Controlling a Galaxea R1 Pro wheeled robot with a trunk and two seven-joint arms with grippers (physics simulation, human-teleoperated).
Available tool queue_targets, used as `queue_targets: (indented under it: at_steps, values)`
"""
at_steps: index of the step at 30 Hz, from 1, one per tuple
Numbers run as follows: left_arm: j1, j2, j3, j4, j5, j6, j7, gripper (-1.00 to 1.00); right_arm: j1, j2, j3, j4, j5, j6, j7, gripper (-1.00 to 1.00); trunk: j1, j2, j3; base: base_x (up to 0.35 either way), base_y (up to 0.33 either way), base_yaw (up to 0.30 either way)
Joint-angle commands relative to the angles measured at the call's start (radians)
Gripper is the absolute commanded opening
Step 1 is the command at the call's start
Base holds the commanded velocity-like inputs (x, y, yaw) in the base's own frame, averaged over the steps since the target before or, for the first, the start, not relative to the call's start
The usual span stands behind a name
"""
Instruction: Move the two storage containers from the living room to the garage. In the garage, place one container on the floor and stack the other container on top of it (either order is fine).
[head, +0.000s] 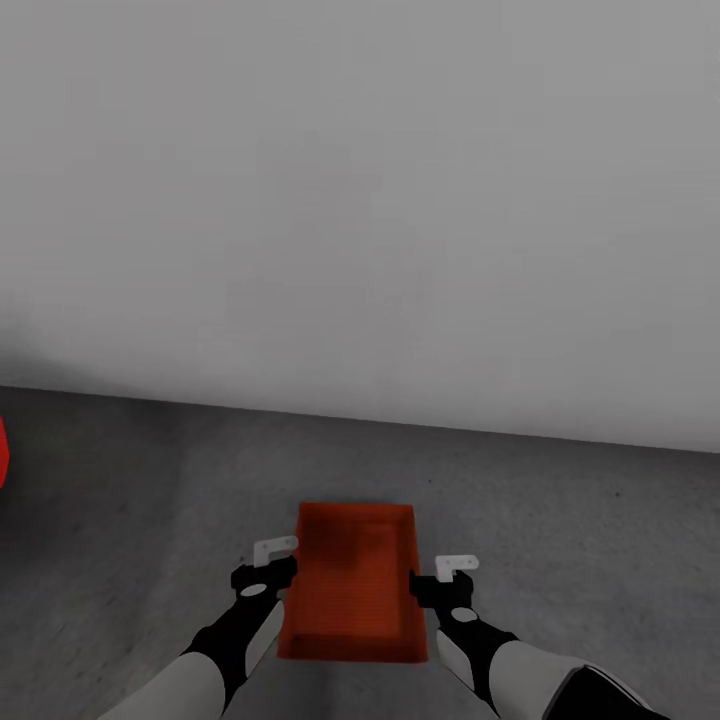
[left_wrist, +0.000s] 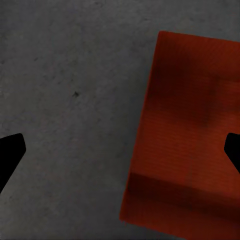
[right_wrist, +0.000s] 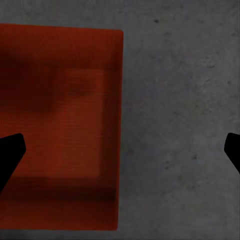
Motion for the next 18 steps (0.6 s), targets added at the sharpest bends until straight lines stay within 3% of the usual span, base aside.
queue_targets:
  at_steps: [1,7,18]
  values:
    - [0.000,0.001,-0.009,-0.001,0.010,0.000,0.007,1.00,-0.001,0.000,0.009,0.001,-0.007,-0.002,-0.003,1.00,0.000,0.000,-0.001,0.000,0.000,0.000]
    - [0.000,0.001,-0.008,0.003,0.014,0.000,0.009,1.00,-0.001,0.000,0.008,0.001,-0.007,-0.002,-0.003,1.00,0.000,0.000,-0.001,-0.119,0.000,0.000]
    - [0.000,0.001,-0.007,0.007,0.018,0.001,0.007,1.00,-0.001,0.000,0.008,0.001,-0.007,-0.002,-0.003,1.00,0.000,0.000,-0.001,-0.329,0.000,0.000]
